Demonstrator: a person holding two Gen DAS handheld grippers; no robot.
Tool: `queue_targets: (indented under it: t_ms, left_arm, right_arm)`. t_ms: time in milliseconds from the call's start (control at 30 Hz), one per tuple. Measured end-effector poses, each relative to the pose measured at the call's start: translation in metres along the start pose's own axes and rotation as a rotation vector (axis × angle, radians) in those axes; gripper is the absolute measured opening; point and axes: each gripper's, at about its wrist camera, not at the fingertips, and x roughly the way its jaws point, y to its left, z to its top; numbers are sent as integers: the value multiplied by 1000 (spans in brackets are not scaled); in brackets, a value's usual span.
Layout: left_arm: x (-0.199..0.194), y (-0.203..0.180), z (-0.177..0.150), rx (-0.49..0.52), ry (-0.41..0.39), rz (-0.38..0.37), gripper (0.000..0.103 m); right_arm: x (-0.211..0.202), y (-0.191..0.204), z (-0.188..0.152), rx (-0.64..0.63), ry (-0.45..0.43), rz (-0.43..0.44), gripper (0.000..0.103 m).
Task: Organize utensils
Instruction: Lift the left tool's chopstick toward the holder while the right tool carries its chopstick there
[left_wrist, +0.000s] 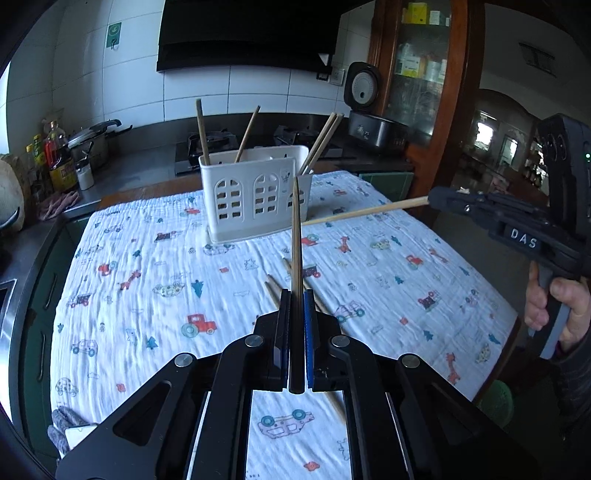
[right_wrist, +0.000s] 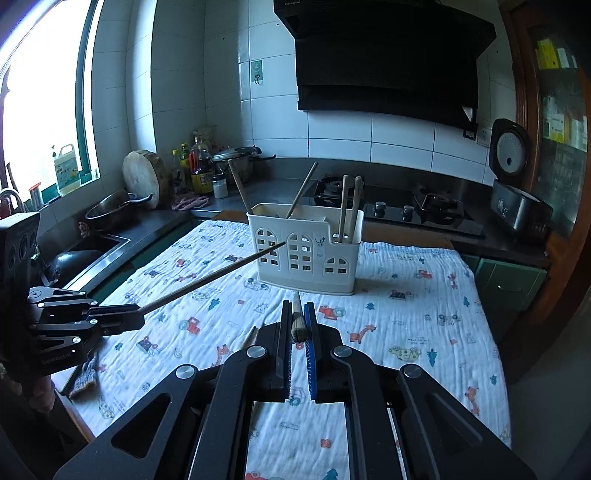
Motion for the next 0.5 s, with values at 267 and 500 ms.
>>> queue_targets:
  t_ms: [267,500]
  left_arm:
    - [17,6,-21,-27,54,15,5]
    - [25,4,-28,7,85,61,6]
  right_arm:
    - [13,8,-31,0,58,5,7]
    - [21,11,-53,2,92,0,7]
